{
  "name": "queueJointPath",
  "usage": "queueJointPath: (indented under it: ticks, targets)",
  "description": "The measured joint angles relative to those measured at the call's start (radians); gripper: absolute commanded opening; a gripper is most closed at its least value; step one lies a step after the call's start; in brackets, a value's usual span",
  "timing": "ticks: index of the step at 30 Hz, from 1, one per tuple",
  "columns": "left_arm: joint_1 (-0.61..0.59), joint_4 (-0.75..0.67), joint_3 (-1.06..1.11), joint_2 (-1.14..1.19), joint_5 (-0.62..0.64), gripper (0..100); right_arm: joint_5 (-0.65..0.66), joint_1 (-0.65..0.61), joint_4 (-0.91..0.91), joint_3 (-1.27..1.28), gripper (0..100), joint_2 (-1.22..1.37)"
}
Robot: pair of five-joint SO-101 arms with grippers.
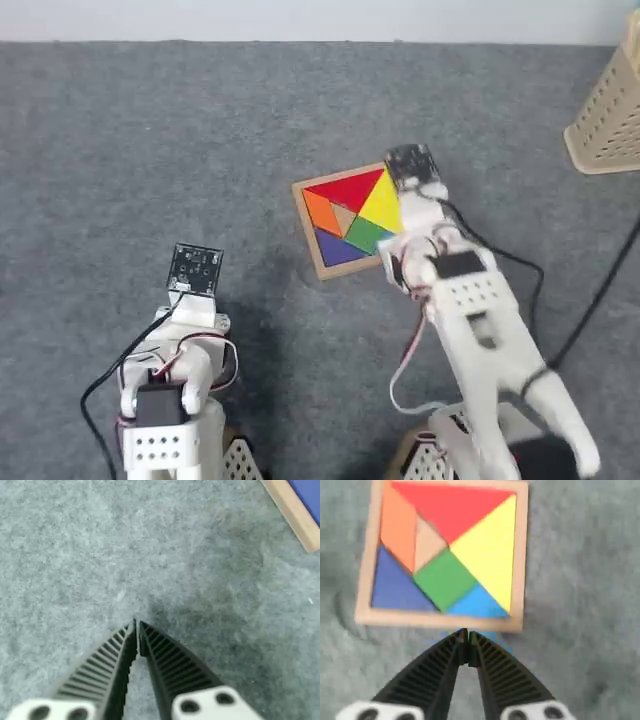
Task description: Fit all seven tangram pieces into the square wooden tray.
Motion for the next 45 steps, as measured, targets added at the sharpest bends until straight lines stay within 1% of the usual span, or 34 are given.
queueJointPath:
  ticks: [4,9,15,20,23,29,33,37,45]
  targets:
    - [0.002,0.000,0.000,0.000,0.000,1,0.060,0.037,0.000,0.181,0.9,-0.126]
    - [0.000,0.000,0.000,0.000,0.000,1,0.100,0.094,0.000,0.393,0.9,-0.290]
    - [0.002,0.000,0.000,0.000,0.000,1,0.101,0.229,0.000,0.614,0.9,-0.549]
    - [0.002,0.000,0.000,0.000,0.000,1,0.103,0.334,0.003,0.710,0.9,-0.833]
    - [0.002,0.000,0.000,0.000,0.000,1,0.103,0.413,0.077,0.712,0.9,-0.997]
    - [0.002,0.000,0.000,0.000,0.000,1,0.103,0.525,0.336,0.710,0.9,-1.292]
    - [0.002,0.000,0.000,0.000,0.000,1,0.103,0.563,0.463,0.710,0.9,-1.286]
    - [0.002,0.000,0.000,0.000,0.000,1,0.103,0.562,0.565,0.710,0.9,-1.270]
    - [0.002,0.000,0.000,0.000,0.000,1,0.103,0.562,0.577,0.710,0.9,-1.267]
